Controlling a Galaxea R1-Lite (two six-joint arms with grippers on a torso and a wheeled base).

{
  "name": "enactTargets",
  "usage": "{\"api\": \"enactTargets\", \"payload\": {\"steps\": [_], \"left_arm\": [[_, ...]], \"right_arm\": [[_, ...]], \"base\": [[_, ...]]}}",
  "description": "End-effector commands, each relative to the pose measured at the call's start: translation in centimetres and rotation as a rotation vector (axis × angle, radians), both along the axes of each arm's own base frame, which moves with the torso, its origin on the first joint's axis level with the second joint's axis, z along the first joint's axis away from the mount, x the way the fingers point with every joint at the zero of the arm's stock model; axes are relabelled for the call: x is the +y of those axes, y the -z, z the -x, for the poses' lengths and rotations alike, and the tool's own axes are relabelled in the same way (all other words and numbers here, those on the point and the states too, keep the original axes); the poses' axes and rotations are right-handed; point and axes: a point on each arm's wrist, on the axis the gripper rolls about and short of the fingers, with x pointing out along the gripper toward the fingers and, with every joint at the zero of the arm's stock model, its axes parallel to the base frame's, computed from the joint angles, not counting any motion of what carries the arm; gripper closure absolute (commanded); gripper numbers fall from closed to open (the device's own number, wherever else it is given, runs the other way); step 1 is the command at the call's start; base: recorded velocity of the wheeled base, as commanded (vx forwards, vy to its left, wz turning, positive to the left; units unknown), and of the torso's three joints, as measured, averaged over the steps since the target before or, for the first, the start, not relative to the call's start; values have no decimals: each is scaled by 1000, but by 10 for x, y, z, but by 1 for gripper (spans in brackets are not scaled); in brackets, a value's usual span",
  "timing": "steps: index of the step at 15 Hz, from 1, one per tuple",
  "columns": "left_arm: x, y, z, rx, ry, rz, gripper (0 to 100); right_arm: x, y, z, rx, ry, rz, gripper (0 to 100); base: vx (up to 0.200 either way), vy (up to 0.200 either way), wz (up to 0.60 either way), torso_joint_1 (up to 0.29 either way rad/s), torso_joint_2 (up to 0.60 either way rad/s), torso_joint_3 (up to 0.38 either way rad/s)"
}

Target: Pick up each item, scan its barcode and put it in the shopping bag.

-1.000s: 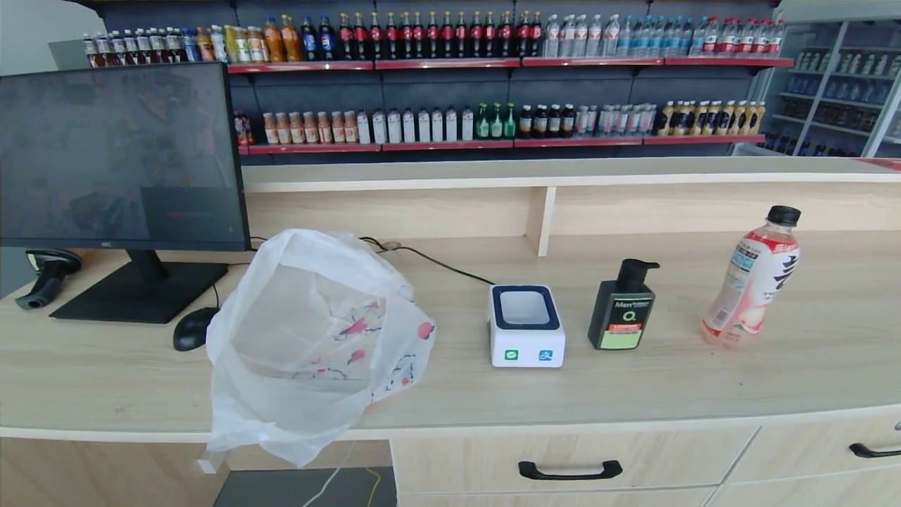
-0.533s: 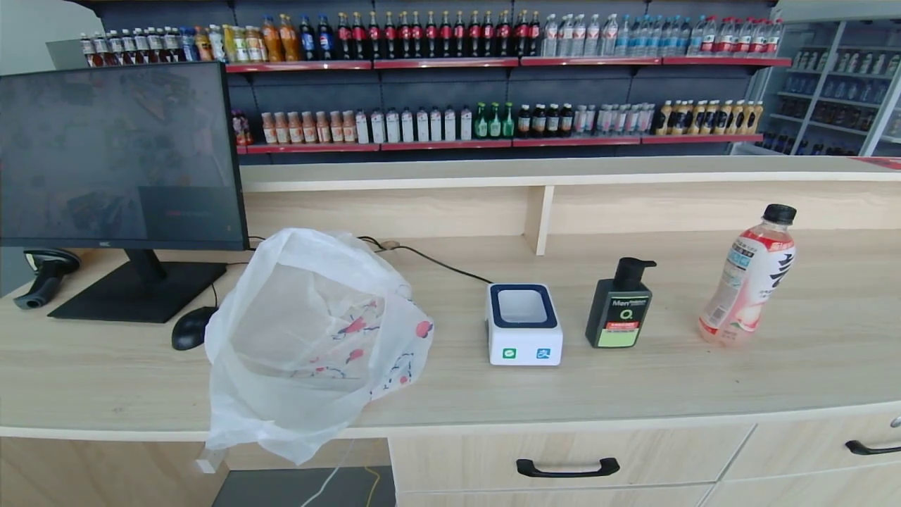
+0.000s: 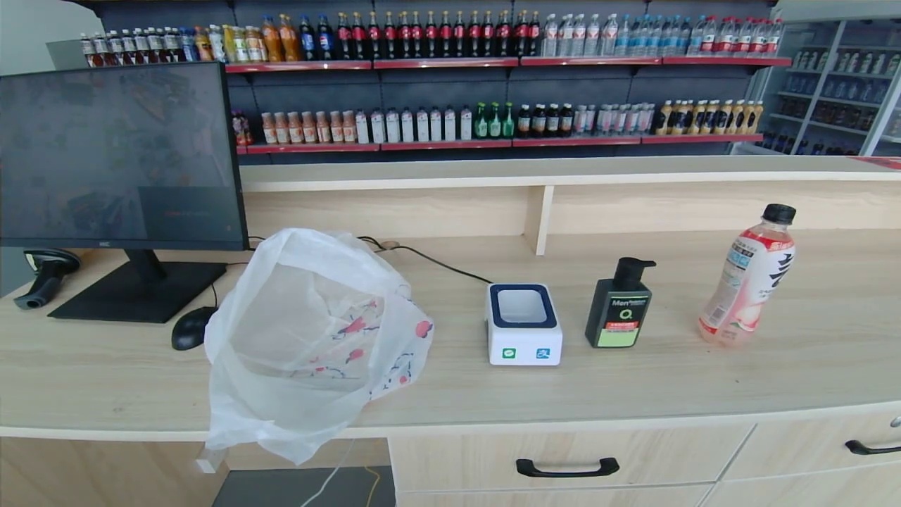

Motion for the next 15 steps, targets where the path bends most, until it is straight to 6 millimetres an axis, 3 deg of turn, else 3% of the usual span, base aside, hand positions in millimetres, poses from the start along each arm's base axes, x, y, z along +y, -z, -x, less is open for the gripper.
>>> {"api": "enactTargets", "payload": {"steps": [1, 4, 8, 10, 13, 15], "left_arm": [[0, 0, 0, -1, 0, 0, 0], [0, 0, 0, -1, 0, 0, 0], [0, 0, 0, -1, 0, 0, 0], [0, 0, 0, -1, 0, 0, 0], [0, 0, 0, -1, 0, 0, 0], [0, 0, 0, -1, 0, 0, 0]], "right_arm": [[0, -47, 7, -87, 0, 12, 0], [1, -74, -8, -21, -57, 42, 0], [4, -118, -41, 27, -193, 11, 0], [7, -139, -81, -4, -222, -99, 0], [16, -150, -119, 0, -295, -202, 0], [28, -168, -136, 5, -370, -335, 0]], "base": [[0, 0, 0, 0, 0, 0], [0, 0, 0, 0, 0, 0], [0, 0, 0, 0, 0, 0], [0, 0, 0, 0, 0, 0], [0, 0, 0, 0, 0, 0], [0, 0, 0, 0, 0, 0]]}}
